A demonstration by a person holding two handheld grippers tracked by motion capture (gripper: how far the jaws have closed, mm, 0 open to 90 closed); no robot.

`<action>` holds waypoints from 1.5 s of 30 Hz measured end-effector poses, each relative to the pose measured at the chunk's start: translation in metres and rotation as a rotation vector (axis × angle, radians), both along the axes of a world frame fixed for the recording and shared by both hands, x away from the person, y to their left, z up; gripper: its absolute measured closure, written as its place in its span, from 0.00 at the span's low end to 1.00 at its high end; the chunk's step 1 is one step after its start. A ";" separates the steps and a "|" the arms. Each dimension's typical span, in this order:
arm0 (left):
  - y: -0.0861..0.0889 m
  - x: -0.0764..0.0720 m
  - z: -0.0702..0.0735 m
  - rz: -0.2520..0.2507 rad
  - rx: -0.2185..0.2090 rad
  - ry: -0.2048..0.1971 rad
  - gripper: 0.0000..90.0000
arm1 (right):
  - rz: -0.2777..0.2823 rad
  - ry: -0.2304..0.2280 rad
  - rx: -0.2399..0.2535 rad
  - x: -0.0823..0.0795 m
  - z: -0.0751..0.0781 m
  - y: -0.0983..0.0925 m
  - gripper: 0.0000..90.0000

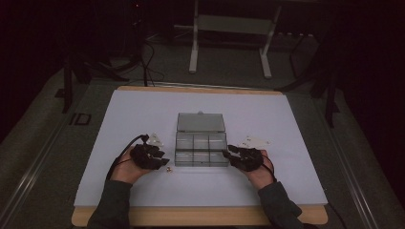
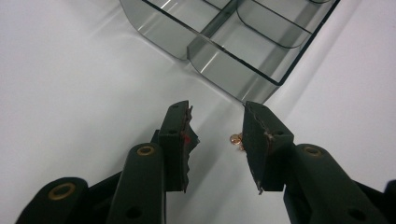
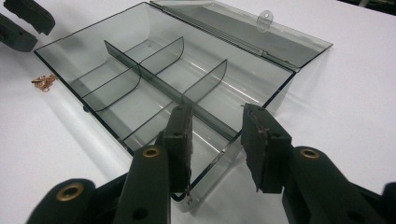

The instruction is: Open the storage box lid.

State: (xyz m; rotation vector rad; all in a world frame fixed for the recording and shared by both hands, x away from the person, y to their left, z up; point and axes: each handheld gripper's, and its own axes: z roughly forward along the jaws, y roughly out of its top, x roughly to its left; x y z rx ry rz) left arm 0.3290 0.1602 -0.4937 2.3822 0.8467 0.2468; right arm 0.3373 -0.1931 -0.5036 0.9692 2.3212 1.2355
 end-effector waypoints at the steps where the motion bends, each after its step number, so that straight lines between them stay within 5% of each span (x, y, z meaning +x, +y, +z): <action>1: 0.000 0.000 0.000 -0.005 0.004 0.001 0.69 | 0.001 0.000 -0.002 0.000 0.000 0.000 0.71; 17: -0.010 0.002 -0.007 -0.105 0.084 0.055 0.70 | 0.011 0.002 -0.003 -0.001 0.000 0.002 0.71; 45: -0.031 0.012 0.002 -0.230 0.248 0.129 0.71 | 0.016 -0.002 0.000 0.001 0.002 0.000 0.70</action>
